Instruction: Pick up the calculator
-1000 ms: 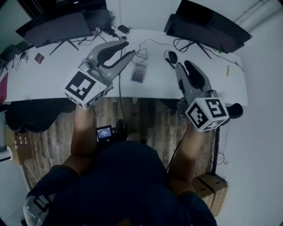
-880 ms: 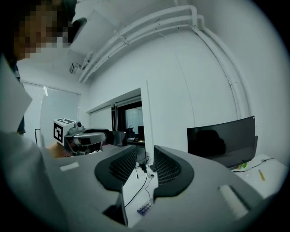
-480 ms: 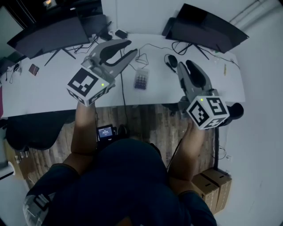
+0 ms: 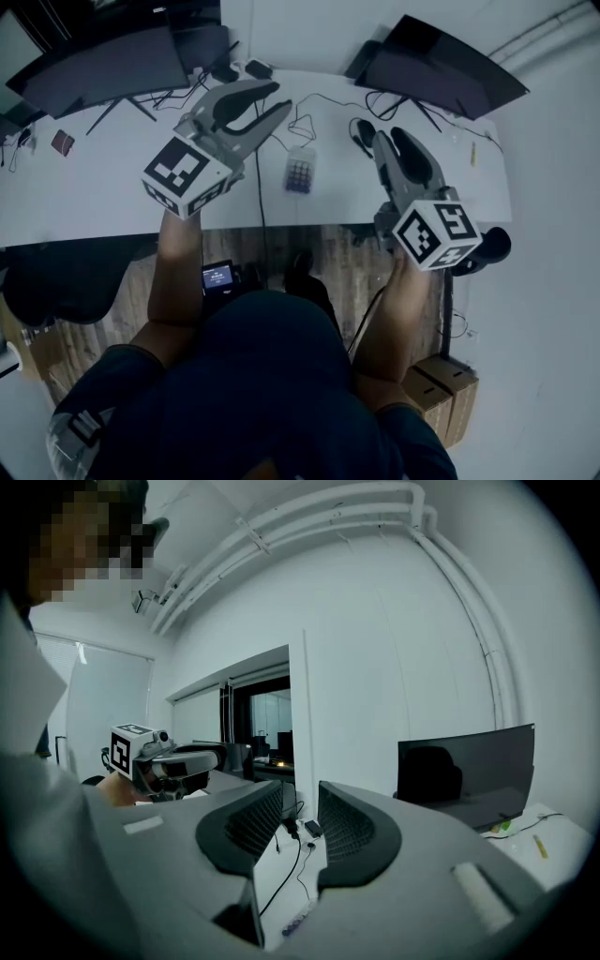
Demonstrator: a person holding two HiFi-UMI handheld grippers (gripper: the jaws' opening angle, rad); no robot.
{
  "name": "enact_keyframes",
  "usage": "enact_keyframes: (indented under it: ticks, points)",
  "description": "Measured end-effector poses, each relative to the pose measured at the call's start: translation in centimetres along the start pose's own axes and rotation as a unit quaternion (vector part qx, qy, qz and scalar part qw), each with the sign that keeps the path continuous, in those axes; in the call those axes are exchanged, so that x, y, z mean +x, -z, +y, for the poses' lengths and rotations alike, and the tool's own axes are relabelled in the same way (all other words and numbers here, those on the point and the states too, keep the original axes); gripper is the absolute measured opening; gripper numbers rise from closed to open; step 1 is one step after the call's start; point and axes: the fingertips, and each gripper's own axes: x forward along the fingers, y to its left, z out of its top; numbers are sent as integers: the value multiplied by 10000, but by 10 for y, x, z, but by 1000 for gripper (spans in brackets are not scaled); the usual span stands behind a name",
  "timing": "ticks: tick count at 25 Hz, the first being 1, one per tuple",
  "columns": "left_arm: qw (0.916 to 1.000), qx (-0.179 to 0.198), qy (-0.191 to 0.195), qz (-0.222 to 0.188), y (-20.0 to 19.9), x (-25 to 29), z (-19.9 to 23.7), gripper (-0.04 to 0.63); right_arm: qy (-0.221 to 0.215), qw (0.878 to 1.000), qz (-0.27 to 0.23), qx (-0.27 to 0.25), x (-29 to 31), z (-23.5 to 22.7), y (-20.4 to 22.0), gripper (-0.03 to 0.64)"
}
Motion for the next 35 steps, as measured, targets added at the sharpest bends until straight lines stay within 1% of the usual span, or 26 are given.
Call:
enact_keyframes:
  ticks: [7,11,18,22,27,31,35]
  points:
    - [9989,7,-347,311,23,6,25,107,-377,9992,30,119,42,-16,9,101]
    - [9971,-30,-550,526,32,18,40,107,-671,9974,149,198,70,-28,11,101]
    - [9939,-225,-736,793,62,46,53,109,-951,9940,425,347,108,-58,32,101]
    - [9912,-433,-809,954,88,59,58,109,-1013,9917,640,468,123,-73,53,101]
    - [9854,-776,-843,1260,134,72,61,109,-1025,9876,971,682,139,-92,90,101]
    - [9782,-1093,-889,1528,176,77,61,109,-1062,9821,1275,893,151,-101,128,102]
    - [9684,-1489,-935,1772,219,77,57,109,-1088,9747,1582,1149,159,-106,171,103]
